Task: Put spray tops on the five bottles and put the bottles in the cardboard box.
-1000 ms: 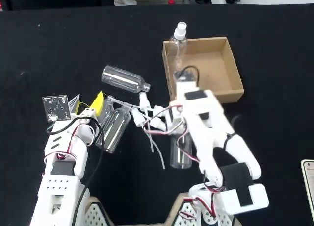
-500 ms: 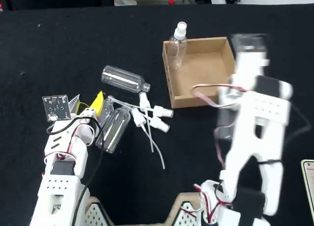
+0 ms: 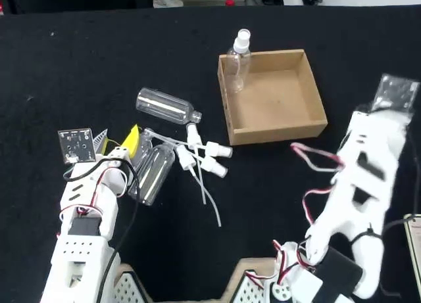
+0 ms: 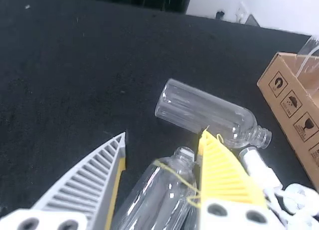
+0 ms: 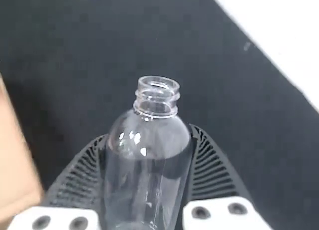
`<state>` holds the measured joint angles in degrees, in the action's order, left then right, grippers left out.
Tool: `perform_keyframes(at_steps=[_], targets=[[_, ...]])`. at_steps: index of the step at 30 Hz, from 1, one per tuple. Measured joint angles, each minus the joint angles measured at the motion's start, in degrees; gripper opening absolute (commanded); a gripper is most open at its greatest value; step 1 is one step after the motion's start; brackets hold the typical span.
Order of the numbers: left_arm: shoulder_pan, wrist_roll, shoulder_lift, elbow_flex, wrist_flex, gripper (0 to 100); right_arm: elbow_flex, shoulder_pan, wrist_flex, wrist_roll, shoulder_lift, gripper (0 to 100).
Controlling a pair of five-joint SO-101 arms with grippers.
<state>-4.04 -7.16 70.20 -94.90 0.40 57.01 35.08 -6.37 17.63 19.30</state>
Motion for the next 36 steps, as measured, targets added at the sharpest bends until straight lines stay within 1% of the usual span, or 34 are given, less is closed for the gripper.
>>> perform_keyframes(at_steps=[2,4,10,14,18,21,24,29,32,36], targets=[[0.00,0.00,0.00,0.00,0.00,23,4.48,0.00,-8.88,0.00,0.00,6.4],[0.00,0.00,0.00,0.00,0.00,23,7.12,0.00,-14.15,0.00,0.00,6.4],[0.00,0.00,0.00,0.00,0.00,23,8.44,0.00,-15.82,0.00,-0.88,6.4],[0.00,0.00,0.00,0.00,0.00,23,7.56,0.00,-18.99,0.00,-8.79,6.3],[0.00,0.00,0.00,0.00,0.00,23,3.43,0.00,-26.11,0.00,-19.78,6.0],[0.00,0.00,0.00,0.00,0.00,23,2.37,0.09,-33.67,0.00,-26.11,6.0],[0.00,0.00,0.00,0.00,0.00,23,3.43,0.09,-41.67,0.00,-29.63,6.4],[0.00,0.00,0.00,0.00,0.00,23,11.25,0.09,-53.80,0.00,-30.15,6.4],[0.00,0.00,0.00,0.00,0.00,23,14.51,0.26,-57.23,0.00,-30.15,6.4],[0.00,0.00,0.00,0.00,0.00,23,15.21,0.35,-58.02,-0.09,-30.15,8.1]])
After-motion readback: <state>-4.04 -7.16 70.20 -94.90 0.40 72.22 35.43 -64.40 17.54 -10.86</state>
